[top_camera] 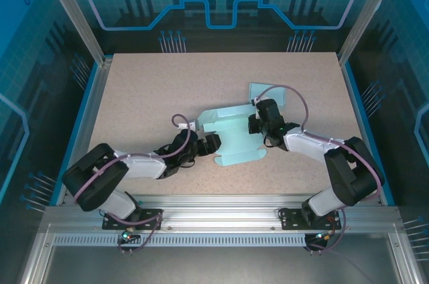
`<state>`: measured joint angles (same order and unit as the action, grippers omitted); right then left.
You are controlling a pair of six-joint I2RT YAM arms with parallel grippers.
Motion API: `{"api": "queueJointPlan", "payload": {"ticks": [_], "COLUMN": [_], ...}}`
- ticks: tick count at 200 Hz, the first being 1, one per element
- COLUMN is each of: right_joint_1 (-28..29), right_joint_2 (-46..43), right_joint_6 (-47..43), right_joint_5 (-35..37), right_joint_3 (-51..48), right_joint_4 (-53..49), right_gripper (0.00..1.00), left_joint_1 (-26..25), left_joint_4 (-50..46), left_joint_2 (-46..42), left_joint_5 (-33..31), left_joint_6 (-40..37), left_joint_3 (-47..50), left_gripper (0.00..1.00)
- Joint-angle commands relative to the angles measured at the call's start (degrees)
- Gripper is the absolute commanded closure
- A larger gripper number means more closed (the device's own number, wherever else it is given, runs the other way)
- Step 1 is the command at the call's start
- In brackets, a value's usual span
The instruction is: Fold the paper box
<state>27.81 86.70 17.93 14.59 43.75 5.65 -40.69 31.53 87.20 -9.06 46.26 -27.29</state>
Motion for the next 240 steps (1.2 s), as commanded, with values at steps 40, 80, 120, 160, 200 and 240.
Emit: {"api": "queueJointPlan", "payload": {"ticks": [40,80,120,160,200,240], "right_joint_1": [0.8,0.8,0.8,0.8,0.8,0.8], "right_joint_2": [-1.2,-1.3,-1.3,-1.2,-1.2,-1.3], "right_joint_6": [-0.2,-0.1,-0.1,-0.1,0.0,0.1], "right_joint_5": [0.6,0.5,0.5,0.4,0.4,0.3], "right_joint_3": [-0.3,-0.3,-0.4,-0.4,-0.4,-0.5], "right_joint_4": [1.5,1.5,1.5,1.6,1.6,1.8], "right_gripper": [1.00,1.00,1.00,1.00,1.00,1.00], "left_joint_1": [0.6,1.1,1.1,0.9,1.0,1.0], "left_joint_4": [4.7,3.4,2.3,-4.3,-5.0,-4.1], "left_joint_2": [3.6,4.1,2.8,2.4,2.9,5.0], "left_joint_5": [-2.5,-4.2,-5.0,-8.4,-9.6,-9.3], "left_joint_6": [-6.7,-11.3,-11.6,-5.3,-3.7,-5.9], "left_joint_3": [-5.8,-8.7,-9.0,-7.7,-7.1,-9.1], "left_gripper": [0.11,0.12,0.17,0.12,0.05,0.03]}}
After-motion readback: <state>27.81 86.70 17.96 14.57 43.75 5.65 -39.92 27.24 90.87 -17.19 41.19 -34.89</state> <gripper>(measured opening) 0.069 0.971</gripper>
